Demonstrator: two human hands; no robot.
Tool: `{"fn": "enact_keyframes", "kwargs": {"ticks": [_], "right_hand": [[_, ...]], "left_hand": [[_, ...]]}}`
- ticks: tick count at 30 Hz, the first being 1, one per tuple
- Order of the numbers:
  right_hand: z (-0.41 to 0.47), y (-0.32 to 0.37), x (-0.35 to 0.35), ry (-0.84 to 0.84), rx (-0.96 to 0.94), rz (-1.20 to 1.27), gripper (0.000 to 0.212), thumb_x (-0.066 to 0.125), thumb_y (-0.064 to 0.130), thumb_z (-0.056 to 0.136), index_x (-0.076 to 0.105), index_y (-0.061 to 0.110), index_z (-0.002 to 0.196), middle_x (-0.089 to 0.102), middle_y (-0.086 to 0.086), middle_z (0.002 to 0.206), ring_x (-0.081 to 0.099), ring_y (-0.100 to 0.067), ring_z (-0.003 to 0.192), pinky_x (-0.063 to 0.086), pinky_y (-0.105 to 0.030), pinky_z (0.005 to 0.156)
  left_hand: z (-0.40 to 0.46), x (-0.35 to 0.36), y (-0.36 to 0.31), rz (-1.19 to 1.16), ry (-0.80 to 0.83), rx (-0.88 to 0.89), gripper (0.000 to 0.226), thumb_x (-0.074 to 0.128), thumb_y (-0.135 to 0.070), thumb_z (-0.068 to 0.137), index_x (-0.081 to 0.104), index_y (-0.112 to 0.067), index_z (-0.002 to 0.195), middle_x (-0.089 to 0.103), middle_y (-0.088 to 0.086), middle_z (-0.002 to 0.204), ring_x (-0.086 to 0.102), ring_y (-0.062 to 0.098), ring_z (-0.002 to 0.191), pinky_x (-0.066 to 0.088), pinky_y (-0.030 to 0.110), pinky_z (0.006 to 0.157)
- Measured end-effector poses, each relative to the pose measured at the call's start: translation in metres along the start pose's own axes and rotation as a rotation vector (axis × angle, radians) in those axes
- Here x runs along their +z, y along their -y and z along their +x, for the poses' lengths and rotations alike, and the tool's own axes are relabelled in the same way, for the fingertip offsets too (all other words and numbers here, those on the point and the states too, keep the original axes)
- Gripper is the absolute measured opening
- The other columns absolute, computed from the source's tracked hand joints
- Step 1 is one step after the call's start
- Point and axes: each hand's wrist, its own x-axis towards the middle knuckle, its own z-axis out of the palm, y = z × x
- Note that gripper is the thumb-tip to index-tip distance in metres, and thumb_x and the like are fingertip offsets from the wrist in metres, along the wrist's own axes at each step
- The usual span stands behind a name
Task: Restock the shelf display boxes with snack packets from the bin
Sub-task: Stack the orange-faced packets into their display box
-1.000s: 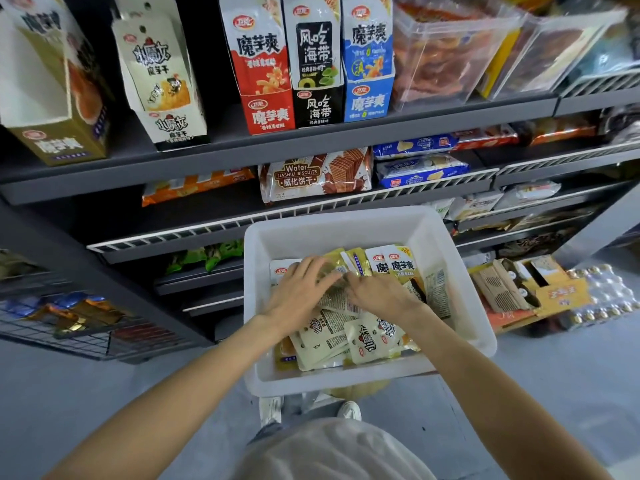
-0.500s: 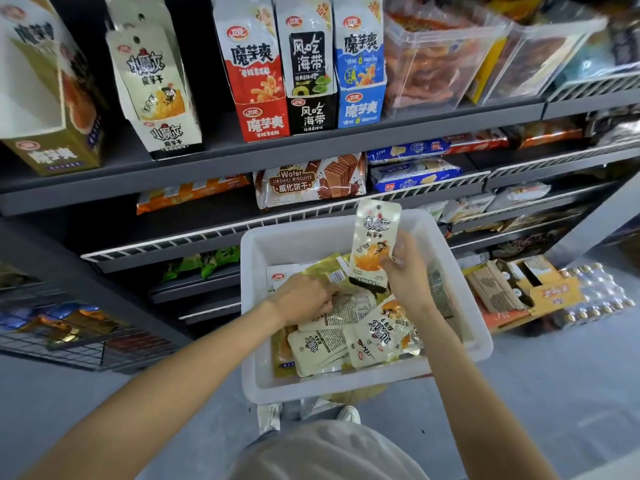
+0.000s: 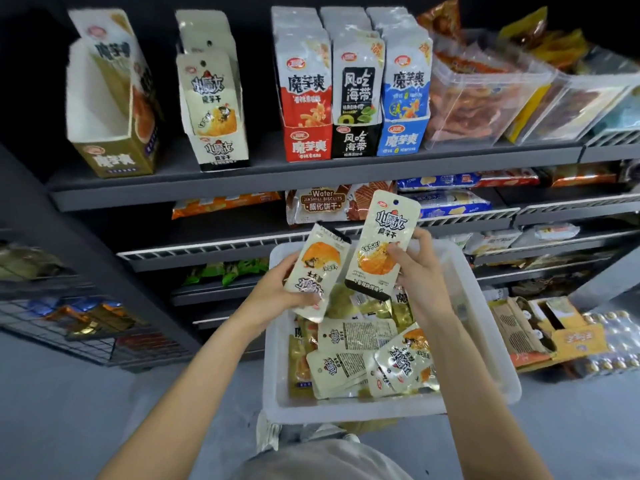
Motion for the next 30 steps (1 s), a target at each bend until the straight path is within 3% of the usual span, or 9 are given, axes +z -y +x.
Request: {"fn": "enact_keyframes", "kwargs": {"ticks": [2,5,10,13,16,19,22,26,30], "right_hand": [[0.005,0.007,0.008,0.014,-0.021,-0.057,0.023,0.055,0.006,0.092,0.05,0.024,0.104,0.07,0.0,0.105,0.066,-0.019,0.099,0.055,-0.039,0.082],[0.018,0.024,0.024,0.035,-0.074,-0.089,0.025,0.054,-0.001,0.09,0.051,0.019,0.104,0.07,0.0,0.096,0.068,-0.009,0.083,0.055,-0.026,0.068],[0.036,0.058,0.067,0.137,-0.183,-0.104,0.02,0.056,0.004,0.091,0.054,0.023,0.097,0.071,0.006,0.097,0.067,-0.012,0.09,0.053,-0.034,0.081],[0.048,0.08,0.098,0.179,-0.19,-0.001,0.019,0.052,0.004,0.093,0.055,0.017,0.106,0.07,-0.001,0.104,0.067,-0.018,0.098,0.053,-0.038,0.084],[0.056,0.107,0.127,0.199,-0.263,0.046,0.02,0.047,0.005,0.096,0.053,0.02,0.108,0.07,0.0,0.104,0.066,-0.014,0.095,0.052,-0.031,0.079],[0.06,0.128,0.15,0.165,-0.36,0.019,0.015,0.044,0.011,0.099,0.049,0.024,0.105,0.067,-0.011,0.111,0.065,-0.022,0.098,0.053,-0.035,0.082],[0.067,0.141,0.166,0.138,-0.402,0.087,0.019,0.043,0.013,0.1,0.045,0.026,0.113,0.067,-0.006,0.111,0.066,-0.014,0.098,0.054,-0.024,0.082],[0.082,0.153,0.184,0.075,-0.407,0.219,0.018,0.05,0.01,0.097,0.052,0.016,0.113,0.067,-0.007,0.112,0.064,-0.019,0.105,0.053,-0.036,0.089],[0.095,0.161,0.196,0.028,-0.455,0.196,0.022,0.052,0.009,0.096,0.051,0.012,0.117,0.064,-0.003,0.114,0.062,-0.009,0.102,0.054,-0.021,0.079]], "left_hand": [[-0.008,-0.013,-0.012,0.109,-0.103,0.08,0.067,0.076,0.001,0.072,0.05,-0.038,0.12,0.064,-0.015,0.108,0.062,0.001,0.098,0.052,0.017,0.072],[-0.02,-0.043,-0.044,0.415,-0.34,0.267,0.056,0.079,-0.007,0.07,0.055,-0.04,0.109,0.06,-0.023,0.098,0.057,-0.009,0.086,0.043,0.006,0.068],[-0.029,-0.091,-0.118,0.265,-0.601,0.464,0.035,0.082,-0.013,0.07,0.061,-0.027,0.094,0.066,-0.016,0.087,0.06,-0.011,0.071,0.05,0.013,0.065],[-0.021,-0.11,-0.156,0.136,-0.656,0.579,0.024,0.077,-0.014,0.076,0.062,-0.028,0.088,0.068,-0.015,0.087,0.066,-0.004,0.08,0.054,0.02,0.07],[-0.007,-0.125,-0.185,0.109,-0.705,0.677,0.019,0.074,-0.012,0.08,0.065,-0.022,0.093,0.068,-0.014,0.089,0.066,-0.004,0.082,0.052,0.017,0.069],[0.01,-0.138,-0.205,0.088,-0.765,0.723,0.019,0.073,-0.013,0.081,0.066,-0.017,0.098,0.068,-0.013,0.088,0.067,-0.003,0.083,0.054,0.017,0.071],[0.026,-0.15,-0.215,0.125,-0.805,0.735,0.018,0.073,-0.017,0.082,0.066,-0.017,0.099,0.069,-0.012,0.089,0.067,-0.004,0.083,0.053,0.015,0.07],[0.044,-0.164,-0.219,0.282,-0.844,0.721,0.015,0.071,-0.025,0.083,0.063,-0.019,0.094,0.067,-0.017,0.083,0.064,-0.009,0.078,0.052,0.013,0.065],[0.066,-0.171,-0.212,0.313,-0.765,0.698,0.017,0.07,-0.023,0.084,0.063,-0.018,0.099,0.069,-0.013,0.091,0.066,0.002,0.086,0.056,0.027,0.075]]}}
